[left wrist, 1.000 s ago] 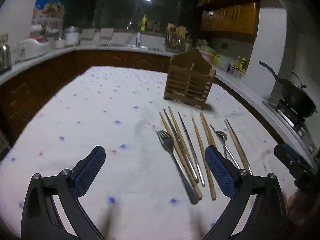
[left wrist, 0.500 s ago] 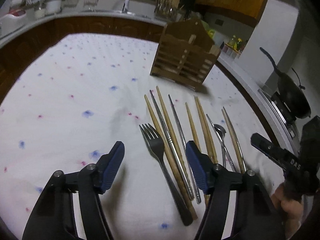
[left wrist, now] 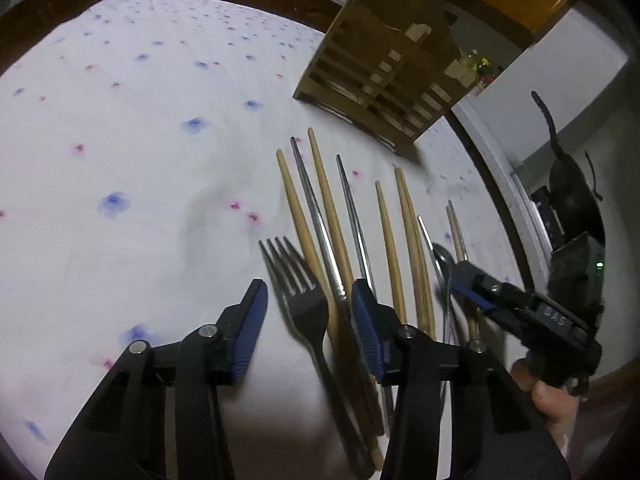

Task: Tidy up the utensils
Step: 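Close the left tool on a thin metal chopstick while the right tool grasps a silver spoon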

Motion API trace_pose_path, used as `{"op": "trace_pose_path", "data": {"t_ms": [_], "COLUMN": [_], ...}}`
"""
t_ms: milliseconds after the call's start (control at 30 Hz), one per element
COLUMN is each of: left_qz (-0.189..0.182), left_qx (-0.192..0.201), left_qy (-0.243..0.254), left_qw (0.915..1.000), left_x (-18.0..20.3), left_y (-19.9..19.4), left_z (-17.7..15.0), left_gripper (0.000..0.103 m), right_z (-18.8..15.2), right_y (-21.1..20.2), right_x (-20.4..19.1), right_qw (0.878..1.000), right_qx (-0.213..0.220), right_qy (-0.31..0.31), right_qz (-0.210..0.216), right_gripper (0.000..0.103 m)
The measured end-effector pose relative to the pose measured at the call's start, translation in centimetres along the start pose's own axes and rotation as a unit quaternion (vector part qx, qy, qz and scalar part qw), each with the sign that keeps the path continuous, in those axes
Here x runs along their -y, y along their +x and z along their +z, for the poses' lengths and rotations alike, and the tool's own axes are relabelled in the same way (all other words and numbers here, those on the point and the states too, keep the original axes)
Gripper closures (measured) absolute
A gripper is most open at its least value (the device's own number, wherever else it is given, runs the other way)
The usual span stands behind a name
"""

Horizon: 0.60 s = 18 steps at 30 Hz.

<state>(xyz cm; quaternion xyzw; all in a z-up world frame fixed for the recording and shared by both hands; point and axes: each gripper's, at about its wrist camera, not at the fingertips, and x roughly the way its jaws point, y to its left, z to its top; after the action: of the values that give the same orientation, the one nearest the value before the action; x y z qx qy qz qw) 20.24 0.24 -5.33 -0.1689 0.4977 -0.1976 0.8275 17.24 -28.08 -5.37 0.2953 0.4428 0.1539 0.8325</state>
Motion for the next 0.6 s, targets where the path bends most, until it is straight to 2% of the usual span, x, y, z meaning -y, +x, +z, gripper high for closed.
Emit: {"op": "trace_pose_path", "data": {"t_ms": [33,100,200,300,333,400,600], "left_qz": [-0.004,-0.012,-0.028,-0.035,-0.033,-0.026,-0.039], "left_qx": [-0.002,-0.007,-0.009,-0.003,0.0,0.007,0.035], "left_qy": [-0.002,-0.01,-0.025,-0.032,-0.03,-0.023,-0.016], "left_qw": [1.0,0.9998,0.9992,0.9989,0.999,0.9994,0.9985], "left_x": [-0.1,-0.5,-1.1,-1.3,-1.2,-0.9,-0.1], "left_y": [0.1,0.5,0.7,0.3,0.2,-0.4,-3.0], "left_z": [0.2,0.6,0.9,1.0,0.9,0.8,0.4], "left_gripper": [0.065,0.078,0.085,0.091,0.091,0.092,0.095], "right_z": [0.1,0.4,1.1,1.3,1.2,1.2,0.8], "right_y": [0.3,0.6,0.9,1.2,1.1,0.8,-1.4], "right_x": [0.2,0.8,1.5,2.0,2.1,1.8,0.1], "right_qw": [1.0,0.999,0.998,0.997,0.997,0.998,0.999], "right_qx": [-0.005,-0.01,-0.009,-0.012,-0.01,0.0,0.028], "right_qy": [0.008,0.03,0.055,0.068,0.07,0.062,0.028], "right_qz": [0.006,0.024,0.04,0.034,0.037,0.032,0.037], "right_gripper": [0.069,0.069,0.072,0.096,0.098,0.099,0.1]}}
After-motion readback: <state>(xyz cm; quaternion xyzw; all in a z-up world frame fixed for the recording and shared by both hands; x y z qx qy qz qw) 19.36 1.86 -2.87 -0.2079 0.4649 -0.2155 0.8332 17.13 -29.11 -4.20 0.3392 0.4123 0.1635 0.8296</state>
